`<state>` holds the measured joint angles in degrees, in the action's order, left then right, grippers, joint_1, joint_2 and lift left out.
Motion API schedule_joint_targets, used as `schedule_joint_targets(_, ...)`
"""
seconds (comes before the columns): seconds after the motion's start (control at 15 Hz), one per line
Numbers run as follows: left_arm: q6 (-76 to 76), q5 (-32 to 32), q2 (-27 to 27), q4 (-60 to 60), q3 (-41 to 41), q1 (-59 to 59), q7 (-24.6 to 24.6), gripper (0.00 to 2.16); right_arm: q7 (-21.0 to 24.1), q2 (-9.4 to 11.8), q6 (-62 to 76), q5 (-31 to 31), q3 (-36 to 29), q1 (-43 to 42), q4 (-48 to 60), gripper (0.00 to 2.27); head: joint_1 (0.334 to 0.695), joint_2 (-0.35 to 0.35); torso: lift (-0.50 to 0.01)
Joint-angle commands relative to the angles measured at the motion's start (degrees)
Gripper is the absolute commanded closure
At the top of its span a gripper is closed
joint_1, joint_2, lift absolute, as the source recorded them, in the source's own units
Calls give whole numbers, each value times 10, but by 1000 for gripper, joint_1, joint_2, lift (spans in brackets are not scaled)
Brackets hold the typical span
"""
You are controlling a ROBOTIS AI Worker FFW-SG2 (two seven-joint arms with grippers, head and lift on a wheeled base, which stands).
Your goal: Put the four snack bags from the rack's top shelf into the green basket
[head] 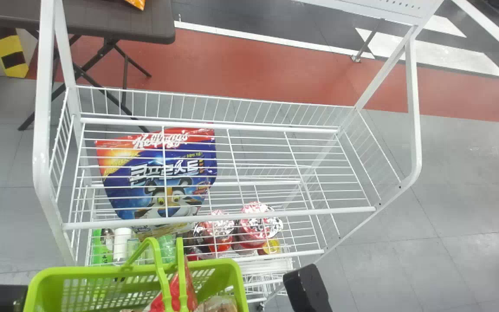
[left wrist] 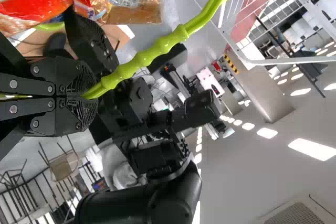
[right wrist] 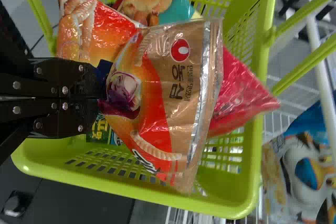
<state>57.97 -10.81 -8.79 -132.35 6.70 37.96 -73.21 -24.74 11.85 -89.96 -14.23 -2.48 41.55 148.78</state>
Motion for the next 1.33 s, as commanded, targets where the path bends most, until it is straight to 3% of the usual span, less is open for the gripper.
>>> schedule_joint_targets(0.0,0,0,0,0,0,0,0,1760,0,0,-1,2,-17,4,5,211,695,-350,0)
schedule_joint_targets(0.07,0,0,0,0,0,0,0,1760,0,-1,-1,2,-20,6,12,-2,695,-350,0)
schedule_joint_targets(0.6,-2,0,0,0,-2,5,2,1760,27,-4,16,44,-26,57,65,33,695,-350,0)
schedule_joint_targets(1.0,-11,0,1,2,-1,9,0,1760,63,-39,490,39,-17,57,5,26,695,-350,0)
schedule_joint_targets(1.27,-19,0,1,7,-1,11,-1,1760,140,-56,670,63,13,57,-30,22,695,-350,0)
